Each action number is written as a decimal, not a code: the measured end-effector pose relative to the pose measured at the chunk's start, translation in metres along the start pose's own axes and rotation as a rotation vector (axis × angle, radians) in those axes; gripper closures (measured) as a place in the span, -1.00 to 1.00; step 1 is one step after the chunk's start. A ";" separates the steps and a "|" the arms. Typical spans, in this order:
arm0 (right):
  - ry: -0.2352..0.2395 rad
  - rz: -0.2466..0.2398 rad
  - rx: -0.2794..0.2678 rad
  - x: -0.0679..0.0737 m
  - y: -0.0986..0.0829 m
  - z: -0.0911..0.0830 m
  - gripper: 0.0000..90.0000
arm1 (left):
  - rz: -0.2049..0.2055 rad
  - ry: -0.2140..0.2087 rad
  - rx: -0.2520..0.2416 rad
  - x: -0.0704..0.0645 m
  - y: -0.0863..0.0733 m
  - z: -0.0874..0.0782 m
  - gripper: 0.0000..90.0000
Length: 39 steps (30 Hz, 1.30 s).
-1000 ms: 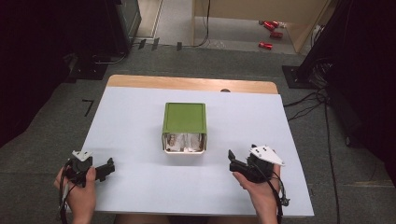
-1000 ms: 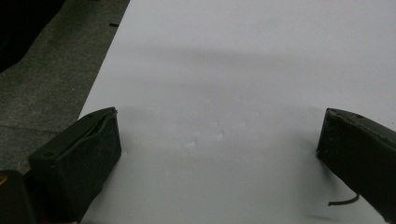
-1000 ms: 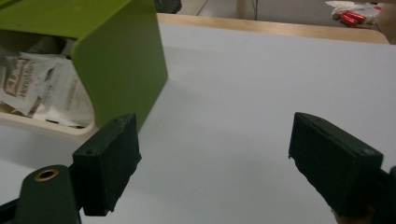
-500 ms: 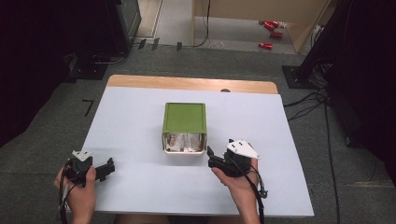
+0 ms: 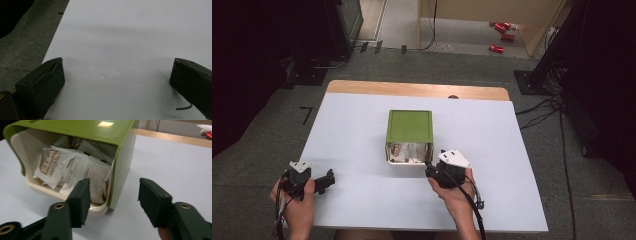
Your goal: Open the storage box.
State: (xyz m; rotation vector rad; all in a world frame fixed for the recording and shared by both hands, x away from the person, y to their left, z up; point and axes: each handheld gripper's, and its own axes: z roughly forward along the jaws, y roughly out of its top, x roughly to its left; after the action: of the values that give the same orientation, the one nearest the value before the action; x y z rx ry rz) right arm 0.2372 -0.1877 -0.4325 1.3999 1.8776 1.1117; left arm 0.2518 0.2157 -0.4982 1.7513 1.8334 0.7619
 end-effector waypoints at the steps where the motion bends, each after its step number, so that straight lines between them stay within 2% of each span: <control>1: -0.011 -0.001 -0.003 0.000 0.000 0.003 0.10 | 0.000 0.000 0.000 0.000 0.000 0.000 -1.00; 8: -0.066 0.043 0.005 0.002 -0.005 0.028 0.34 | 0.000 0.000 0.000 0.000 0.000 0.000 -1.00; 13: -0.077 0.048 0.008 0.001 -0.009 0.036 0.42 | 0.000 0.000 0.000 0.000 0.000 0.000 -1.00; 17: -0.063 0.091 0.015 0.001 -0.010 0.040 0.48 | 0.000 0.000 0.000 0.000 0.000 0.000 -1.00; 24: -0.052 0.073 0.023 0.005 -0.014 0.047 0.58 | 0.000 -0.001 0.001 0.000 0.000 0.000 -1.00; 28: -0.063 0.077 0.024 0.006 -0.014 0.050 0.57 | 0.000 0.000 0.002 0.000 0.000 0.000 -1.00; 32: -0.089 0.054 0.031 0.009 -0.017 0.056 0.56 | 0.000 0.000 0.002 0.000 0.000 0.000 -1.00; 39: -0.088 0.080 0.044 0.009 -0.016 0.055 0.59 | 0.000 -0.001 0.001 0.000 0.000 0.000 -1.00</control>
State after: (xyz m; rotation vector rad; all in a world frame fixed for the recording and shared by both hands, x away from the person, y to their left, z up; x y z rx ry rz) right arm 0.2703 -0.1652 -0.4739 1.5355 1.8073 1.0347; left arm 0.2518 0.2158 -0.4981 1.7522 1.8337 0.7601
